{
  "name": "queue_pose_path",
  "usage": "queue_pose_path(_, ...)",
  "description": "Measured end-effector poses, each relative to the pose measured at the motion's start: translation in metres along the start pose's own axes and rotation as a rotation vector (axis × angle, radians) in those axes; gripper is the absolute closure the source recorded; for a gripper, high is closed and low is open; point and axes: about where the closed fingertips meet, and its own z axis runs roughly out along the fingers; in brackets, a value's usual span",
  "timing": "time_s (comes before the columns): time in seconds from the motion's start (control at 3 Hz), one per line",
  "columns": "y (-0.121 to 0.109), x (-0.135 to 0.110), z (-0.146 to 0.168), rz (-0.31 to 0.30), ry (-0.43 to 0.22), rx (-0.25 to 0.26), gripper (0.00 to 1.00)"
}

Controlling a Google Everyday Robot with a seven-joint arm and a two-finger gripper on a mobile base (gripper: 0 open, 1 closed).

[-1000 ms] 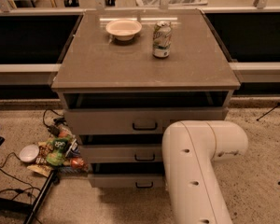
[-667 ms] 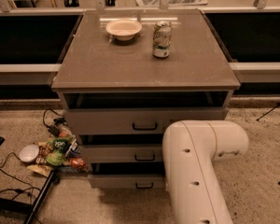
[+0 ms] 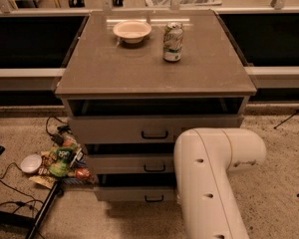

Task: Open bottom drawer

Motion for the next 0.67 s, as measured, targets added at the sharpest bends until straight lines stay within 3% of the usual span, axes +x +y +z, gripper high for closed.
queue_pose_path(0.67, -0.0001, -0.0001, -0.0009, 0.000, 0.000, 0.000, 0.06)
